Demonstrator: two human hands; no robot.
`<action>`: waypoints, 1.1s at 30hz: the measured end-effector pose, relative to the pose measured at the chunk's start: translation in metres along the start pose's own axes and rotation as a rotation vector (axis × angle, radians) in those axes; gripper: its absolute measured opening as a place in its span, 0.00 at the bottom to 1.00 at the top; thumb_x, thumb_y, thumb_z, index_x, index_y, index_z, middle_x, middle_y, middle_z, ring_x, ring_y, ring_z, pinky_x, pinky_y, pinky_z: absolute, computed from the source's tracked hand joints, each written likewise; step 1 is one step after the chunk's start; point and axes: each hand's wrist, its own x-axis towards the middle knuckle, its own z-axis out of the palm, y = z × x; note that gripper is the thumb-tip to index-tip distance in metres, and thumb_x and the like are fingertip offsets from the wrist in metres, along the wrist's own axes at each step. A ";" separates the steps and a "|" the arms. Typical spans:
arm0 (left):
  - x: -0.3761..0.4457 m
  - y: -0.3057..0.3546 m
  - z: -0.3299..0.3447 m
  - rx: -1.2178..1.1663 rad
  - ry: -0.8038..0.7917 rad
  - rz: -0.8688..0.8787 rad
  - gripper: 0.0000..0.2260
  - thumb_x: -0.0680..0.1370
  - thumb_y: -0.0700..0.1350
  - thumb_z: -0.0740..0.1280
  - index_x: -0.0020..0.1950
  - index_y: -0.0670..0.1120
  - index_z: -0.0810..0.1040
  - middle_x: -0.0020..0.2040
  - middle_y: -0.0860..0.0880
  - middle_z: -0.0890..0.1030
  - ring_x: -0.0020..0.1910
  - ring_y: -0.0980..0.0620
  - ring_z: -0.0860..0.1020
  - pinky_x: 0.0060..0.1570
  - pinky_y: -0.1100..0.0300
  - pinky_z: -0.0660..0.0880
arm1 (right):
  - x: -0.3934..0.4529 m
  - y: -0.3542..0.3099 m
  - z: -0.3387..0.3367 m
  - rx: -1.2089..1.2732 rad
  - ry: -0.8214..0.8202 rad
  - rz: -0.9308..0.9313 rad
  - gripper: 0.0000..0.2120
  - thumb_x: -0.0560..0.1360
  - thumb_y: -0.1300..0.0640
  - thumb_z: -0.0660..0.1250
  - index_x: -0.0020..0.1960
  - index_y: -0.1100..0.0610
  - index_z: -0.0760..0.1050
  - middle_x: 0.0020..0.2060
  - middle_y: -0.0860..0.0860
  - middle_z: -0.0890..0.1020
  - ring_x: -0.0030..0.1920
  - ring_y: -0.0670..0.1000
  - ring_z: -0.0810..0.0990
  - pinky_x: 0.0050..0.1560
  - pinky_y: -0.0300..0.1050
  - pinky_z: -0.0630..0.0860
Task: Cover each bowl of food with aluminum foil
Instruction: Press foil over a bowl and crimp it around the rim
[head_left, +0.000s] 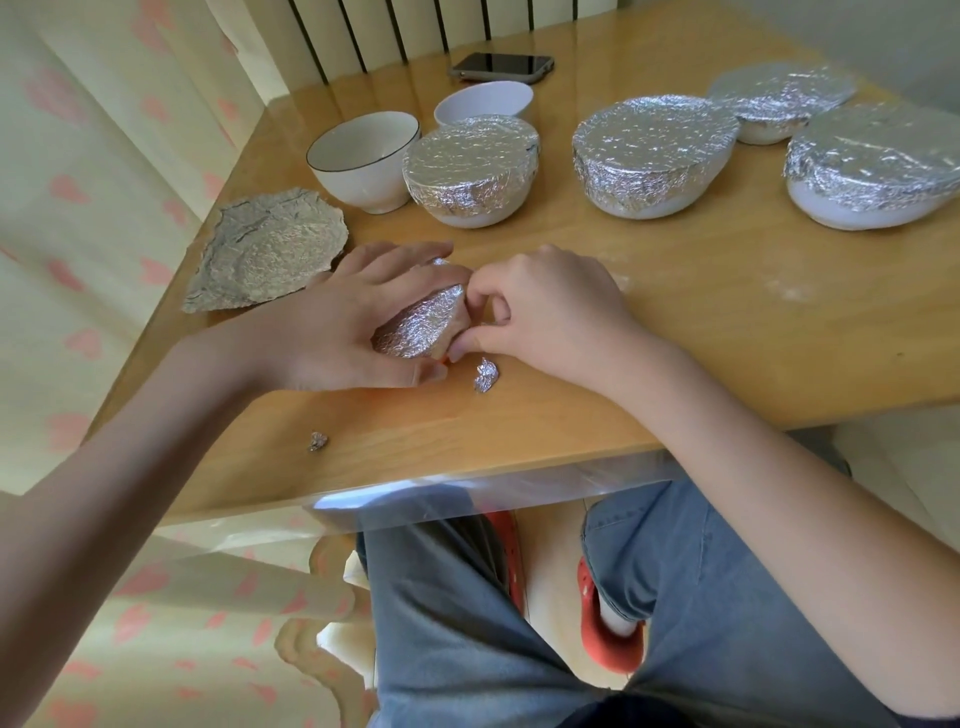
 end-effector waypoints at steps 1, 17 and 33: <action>0.000 0.000 0.000 0.004 0.003 0.000 0.31 0.66 0.72 0.59 0.68 0.76 0.53 0.77 0.61 0.53 0.76 0.55 0.50 0.70 0.35 0.57 | 0.001 0.002 0.000 0.033 -0.015 0.003 0.15 0.66 0.37 0.71 0.41 0.47 0.74 0.31 0.44 0.74 0.38 0.47 0.73 0.37 0.42 0.63; 0.000 0.001 0.004 0.050 0.015 -0.014 0.32 0.66 0.71 0.56 0.69 0.76 0.50 0.77 0.62 0.53 0.75 0.58 0.48 0.64 0.49 0.53 | 0.040 0.015 -0.022 -0.001 -0.142 -0.022 0.15 0.61 0.47 0.74 0.25 0.54 0.73 0.18 0.44 0.71 0.27 0.45 0.69 0.28 0.40 0.60; -0.001 0.004 0.005 0.093 -0.017 -0.032 0.32 0.66 0.70 0.53 0.69 0.75 0.45 0.77 0.62 0.49 0.75 0.57 0.46 0.65 0.47 0.53 | 0.044 0.027 -0.019 0.130 -0.102 -0.097 0.26 0.58 0.36 0.76 0.24 0.56 0.70 0.19 0.46 0.70 0.25 0.45 0.67 0.29 0.42 0.65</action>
